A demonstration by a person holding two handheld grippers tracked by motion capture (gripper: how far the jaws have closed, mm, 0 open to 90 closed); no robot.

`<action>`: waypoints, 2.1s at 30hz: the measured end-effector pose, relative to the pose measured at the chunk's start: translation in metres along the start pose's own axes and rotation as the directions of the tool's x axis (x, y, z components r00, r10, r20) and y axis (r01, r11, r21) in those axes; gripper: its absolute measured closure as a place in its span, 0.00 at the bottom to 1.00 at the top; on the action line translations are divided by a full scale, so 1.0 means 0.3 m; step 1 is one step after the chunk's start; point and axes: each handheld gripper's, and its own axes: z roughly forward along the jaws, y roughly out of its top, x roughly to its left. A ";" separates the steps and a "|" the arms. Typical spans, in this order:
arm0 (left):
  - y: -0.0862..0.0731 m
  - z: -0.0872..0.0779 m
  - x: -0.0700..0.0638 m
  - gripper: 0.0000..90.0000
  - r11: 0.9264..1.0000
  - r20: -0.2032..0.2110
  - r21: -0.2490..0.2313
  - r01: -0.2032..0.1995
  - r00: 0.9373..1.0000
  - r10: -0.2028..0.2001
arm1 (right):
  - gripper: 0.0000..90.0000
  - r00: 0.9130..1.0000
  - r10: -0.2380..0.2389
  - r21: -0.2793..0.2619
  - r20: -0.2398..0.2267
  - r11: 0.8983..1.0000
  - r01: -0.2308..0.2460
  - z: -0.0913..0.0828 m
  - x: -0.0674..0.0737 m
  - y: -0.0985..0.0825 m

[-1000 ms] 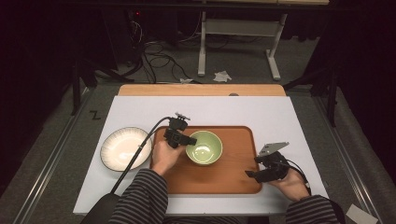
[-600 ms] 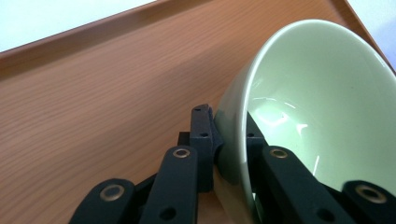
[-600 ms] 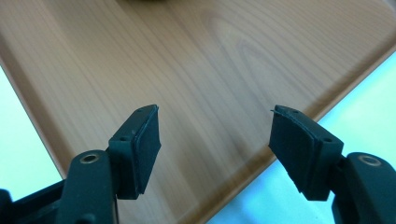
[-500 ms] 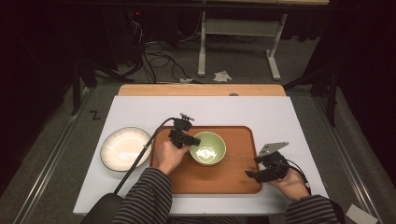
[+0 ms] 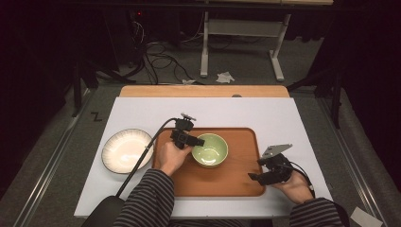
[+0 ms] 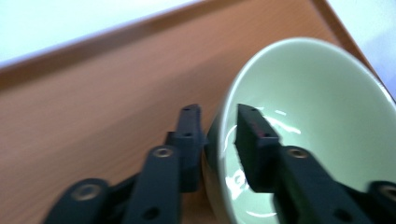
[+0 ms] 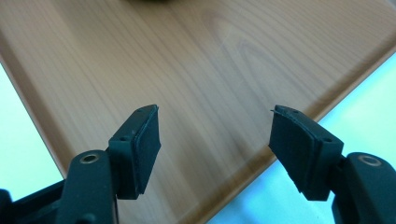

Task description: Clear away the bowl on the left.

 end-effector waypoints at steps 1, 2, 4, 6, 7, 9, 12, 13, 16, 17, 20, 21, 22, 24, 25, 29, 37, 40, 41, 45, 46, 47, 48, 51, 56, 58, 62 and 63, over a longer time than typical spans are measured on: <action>0.001 -0.006 -0.003 0.71 1.000 0.002 -0.009 0.000 1.000 0.000 | 0.39 1.000 0.002 0.001 0.001 1.000 -0.002 0.000 0.001 0.000; 0.002 -0.015 -0.004 0.68 1.000 -0.005 -0.013 -0.007 1.000 0.007 | 0.39 1.000 0.002 0.001 0.004 1.000 -0.002 -0.001 0.001 0.000; 0.003 -0.024 -0.001 0.64 1.000 -0.013 -0.012 -0.017 1.000 0.017 | 0.39 1.000 0.001 0.001 0.002 1.000 -0.001 -0.001 0.000 0.000; 0.003 -0.035 0.000 0.61 1.000 -0.030 -0.009 -0.028 0.999 0.028 | 0.39 1.000 0.001 0.002 0.000 1.000 -0.001 0.000 0.000 0.000; 0.003 -0.042 0.000 0.60 0.999 -0.035 -0.008 -0.038 0.999 0.038 | 0.39 1.000 0.001 0.002 -0.001 1.000 -0.001 0.000 0.000 0.000; 0.003 -0.058 -0.003 0.59 0.999 -0.040 -0.011 -0.048 0.998 0.048 | 0.39 1.000 0.001 0.003 0.001 1.000 -0.001 0.000 0.000 0.000; 0.005 -0.091 -0.007 0.58 0.998 -0.043 -0.023 -0.061 0.997 0.060 | 0.39 1.000 0.000 0.002 -0.001 1.000 0.000 0.001 0.001 0.000; 0.007 -0.103 -0.006 0.57 0.998 -0.043 -0.026 -0.064 0.997 0.063 | 0.39 1.000 0.000 0.001 -0.001 1.000 0.000 0.001 0.000 0.000; 0.009 -0.134 -0.001 0.56 0.997 -0.054 -0.037 -0.067 0.996 0.065 | 0.39 1.000 0.002 0.005 -0.003 1.000 -0.002 0.002 -0.001 0.000; 0.008 -0.145 0.001 0.56 0.997 -0.059 -0.032 -0.073 0.996 0.071 | 0.39 1.000 0.005 0.004 -0.005 1.000 -0.005 0.002 0.000 0.000; 0.005 -0.172 0.004 0.56 0.996 -0.074 -0.030 -0.084 0.994 0.081 | 0.39 1.000 0.003 0.009 -0.003 1.000 -0.003 0.005 0.001 0.000; 0.004 -0.181 0.004 0.56 0.996 -0.074 -0.033 -0.086 0.994 0.083 | 0.39 1.000 0.004 0.010 -0.003 1.000 -0.004 0.005 0.002 0.000; 0.003 -0.189 0.004 0.56 0.995 -0.075 -0.038 -0.088 0.994 0.085 | 0.39 1.000 0.004 0.010 -0.001 1.000 -0.004 0.005 0.002 0.000; 0.001 -0.204 0.004 0.56 0.995 -0.080 -0.041 -0.092 0.993 0.089 | 0.39 1.000 0.004 0.008 -0.002 1.000 -0.004 0.005 0.001 0.001; 0.000 -0.211 0.006 0.56 0.995 -0.083 -0.044 -0.093 0.993 0.089 | 0.39 1.000 0.003 0.009 -0.003 1.000 -0.003 0.005 0.000 0.000; -0.009 -0.230 0.010 0.55 0.994 -0.110 -0.039 -0.103 0.989 0.098 | 0.39 1.000 0.003 0.008 -0.001 1.000 -0.003 0.004 0.002 0.000; -0.021 -0.283 0.007 0.55 0.990 -0.150 -0.053 -0.130 0.981 0.121 | 0.39 1.000 -0.001 0.012 -0.001 1.000 0.001 0.006 0.000 0.000; -0.027 -0.296 0.009 0.55 0.989 -0.165 -0.048 -0.138 0.978 0.129 | 0.39 1.000 0.008 0.009 -0.001 1.000 -0.008 0.005 0.002 0.000; -0.029 -0.301 0.008 0.55 0.989 -0.168 -0.047 -0.142 0.977 0.132 | 0.39 1.000 0.005 0.010 -0.002 1.000 -0.005 0.005 0.002 0.000; -0.036 -0.329 0.011 0.55 0.988 -0.174 -0.055 -0.144 0.976 0.132 | 0.39 1.000 -0.003 0.013 -0.003 1.000 0.003 0.006 0.002 0.000; -0.037 -0.333 0.012 0.55 0.988 -0.176 -0.056 -0.145 0.975 0.133 | 0.39 1.000 0.000 0.014 -0.002 1.000 0.000 0.006 0.001 0.000; -0.040 -0.338 0.014 0.56 0.988 -0.177 -0.058 -0.144 0.975 0.131 | 0.39 1.000 0.001 0.014 -0.002 1.000 0.000 0.006 0.001 0.000; -0.045 -0.343 0.017 0.56 0.989 -0.169 -0.063 -0.135 0.978 0.123 | 0.39 1.000 0.004 0.011 -0.003 1.000 -0.004 0.006 0.001 0.000; -0.062 -0.359 0.026 0.57 0.990 -0.166 -0.077 -0.120 0.980 0.106 | 0.39 1.000 0.000 0.015 -0.002 1.000 0.000 0.006 0.002 -0.001; -0.089 -0.399 0.041 0.56 0.989 -0.182 -0.099 -0.114 0.979 0.095 | 0.39 1.000 0.000 0.020 0.000 1.000 0.000 0.007 0.002 0.000; -0.104 -0.416 0.050 0.56 0.989 -0.186 -0.106 -0.107 0.979 0.086 | 0.39 1.000 -0.001 0.021 0.001 1.000 0.001 0.007 0.001 0.000; -0.135 -0.430 0.067 0.56 0.990 -0.199 -0.108 -0.093 0.978 0.070 | 0.39 1.000 -0.002 0.019 -0.001 1.000 0.002 0.008 0.003 0.000; -0.144 -0.435 0.073 0.56 0.989 -0.197 -0.116 -0.088 0.978 0.064 | 0.39 1.000 -0.003 0.020 -0.002 1.000 0.003 0.008 0.003 0.000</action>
